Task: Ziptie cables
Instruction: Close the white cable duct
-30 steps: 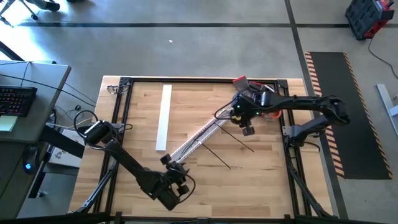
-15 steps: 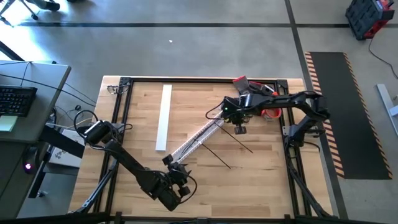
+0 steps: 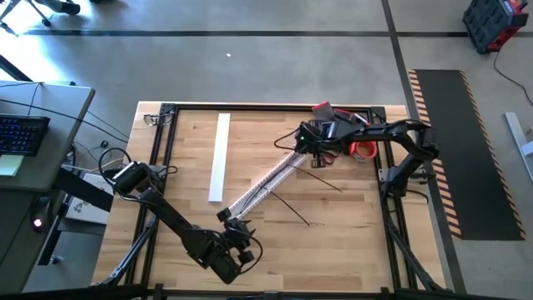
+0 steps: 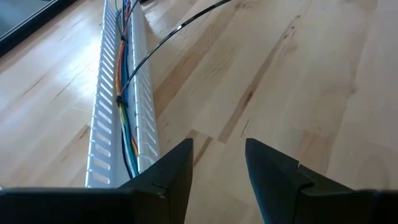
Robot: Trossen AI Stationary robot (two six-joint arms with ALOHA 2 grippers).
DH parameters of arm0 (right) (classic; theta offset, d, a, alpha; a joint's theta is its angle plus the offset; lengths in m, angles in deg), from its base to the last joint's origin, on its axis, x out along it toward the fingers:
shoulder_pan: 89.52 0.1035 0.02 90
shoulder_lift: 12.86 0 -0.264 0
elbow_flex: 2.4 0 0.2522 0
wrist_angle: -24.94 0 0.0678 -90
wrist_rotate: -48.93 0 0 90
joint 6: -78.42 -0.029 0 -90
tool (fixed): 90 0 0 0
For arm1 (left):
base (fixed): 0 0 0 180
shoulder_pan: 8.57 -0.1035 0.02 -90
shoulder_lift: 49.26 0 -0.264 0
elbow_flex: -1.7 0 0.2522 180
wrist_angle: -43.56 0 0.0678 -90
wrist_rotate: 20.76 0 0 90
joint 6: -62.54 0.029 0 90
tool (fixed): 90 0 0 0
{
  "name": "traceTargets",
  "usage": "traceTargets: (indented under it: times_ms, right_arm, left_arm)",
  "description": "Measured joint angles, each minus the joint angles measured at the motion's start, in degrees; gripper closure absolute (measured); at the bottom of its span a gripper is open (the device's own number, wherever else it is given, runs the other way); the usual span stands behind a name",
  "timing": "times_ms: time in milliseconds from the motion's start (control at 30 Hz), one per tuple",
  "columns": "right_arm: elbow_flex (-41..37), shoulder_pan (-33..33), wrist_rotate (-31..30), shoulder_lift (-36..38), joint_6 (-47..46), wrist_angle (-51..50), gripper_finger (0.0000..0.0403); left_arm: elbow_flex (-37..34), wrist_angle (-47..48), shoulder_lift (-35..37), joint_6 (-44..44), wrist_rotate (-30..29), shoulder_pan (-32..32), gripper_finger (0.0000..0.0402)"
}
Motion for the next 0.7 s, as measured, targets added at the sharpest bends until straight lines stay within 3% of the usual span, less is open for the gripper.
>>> traceTargets:
  times_ms: [133,200,267,400,433,533,700]
  right_arm:
    - [0.0,1.5,0.7,3.1,0.3,4.6,0.0403]
    - [0.0,2.6,4.8,5.2,1.1,7.3,0.0403]
    - [0.0,3.3,13.5,7.1,1.5,8.9,0.0403]
    - [0.0,3.8,39.1,8.3,-0.3,14.2,0.0403]
    - [0.0,4.2,42.8,8.3,-1.3,15.6,0.0403]
    - [0.0,7.0,44.5,8.2,-4.7,19.9,0.0403]
    - [0.0,15.4,39.4,8.1,-8.0,23.3,0.0403]
  left_arm:
    - [0.0,1.1,0.0,-2.1,-0.1,0.0,0.0271]
    - [-1.2,0.9,0.0,-3.7,0.0,-0.1,0.0271]
    - [-3.1,0.9,0.0,-5.2,0.6,-0.3,0.0271]
    - [-7.9,-1.2,0.0,-9.0,0.7,-1.2,0.0271]
    - [-8.9,-1.6,0.0,-9.9,0.8,-1.4,0.0271]
    - [-10.9,-3.4,0.0,-11.8,0.5,-1.9,0.0271]
    - [-11.2,-3.2,0.2,-12.0,2.0,-0.9,0.0307]
